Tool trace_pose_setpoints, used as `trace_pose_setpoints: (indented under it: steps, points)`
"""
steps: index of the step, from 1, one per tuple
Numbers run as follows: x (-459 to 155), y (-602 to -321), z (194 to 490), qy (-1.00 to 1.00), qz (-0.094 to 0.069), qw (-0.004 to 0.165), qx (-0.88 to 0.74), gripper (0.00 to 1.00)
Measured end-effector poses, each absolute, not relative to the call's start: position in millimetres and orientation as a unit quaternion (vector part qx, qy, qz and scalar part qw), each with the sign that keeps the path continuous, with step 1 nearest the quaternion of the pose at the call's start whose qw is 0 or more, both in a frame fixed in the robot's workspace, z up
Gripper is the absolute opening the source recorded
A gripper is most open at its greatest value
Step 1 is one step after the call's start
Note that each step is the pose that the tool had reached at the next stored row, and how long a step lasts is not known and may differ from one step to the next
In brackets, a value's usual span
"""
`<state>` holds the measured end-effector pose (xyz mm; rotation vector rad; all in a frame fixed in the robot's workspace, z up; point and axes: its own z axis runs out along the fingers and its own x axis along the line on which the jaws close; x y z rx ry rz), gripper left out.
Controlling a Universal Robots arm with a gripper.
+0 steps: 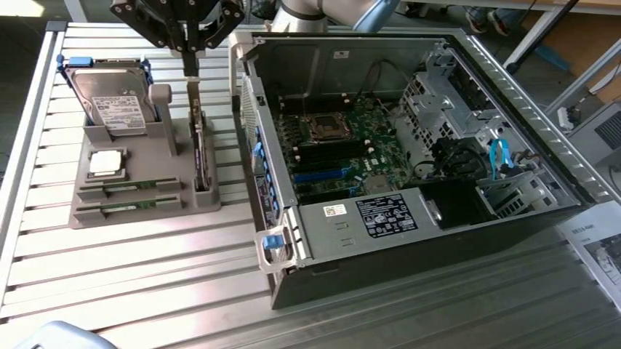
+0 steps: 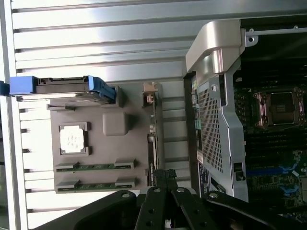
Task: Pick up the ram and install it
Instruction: 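Reach for the ram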
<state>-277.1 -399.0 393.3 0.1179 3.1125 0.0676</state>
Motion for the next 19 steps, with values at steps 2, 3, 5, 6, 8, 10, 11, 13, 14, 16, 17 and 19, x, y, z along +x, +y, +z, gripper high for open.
trace_pose_setpoints:
  steps: [2,3,5,6,8,10,11,13,14,16,17,19]
  points:
    - [-281,-399,393,0.999,0.022,0.013,0.038,0.10]
    - [-283,-399,393,0.999,0.022,0.013,0.038,0.10]
    - [-288,-399,393,0.999,0.022,0.013,0.038,0.10]
    - [-290,-399,393,0.999,0.022,0.013,0.038,0.10]
    - [-294,-399,393,0.999,0.022,0.013,0.038,0.10]
    - [-299,-399,393,0.999,0.022,0.013,0.038,0.10]
    - [-301,-399,393,0.999,0.022,0.013,0.038,0.10]
    - [-305,-399,393,0.999,0.022,0.013,0.038,0.10]
    - [-308,-399,393,0.999,0.022,0.013,0.038,0.10]
    - [-312,-399,393,0.999,0.022,0.013,0.038,0.10]
    - [-314,-399,393,0.999,0.022,0.013,0.038,0.10]
    - [-318,-399,393,0.999,0.022,0.013,0.038,0.10]
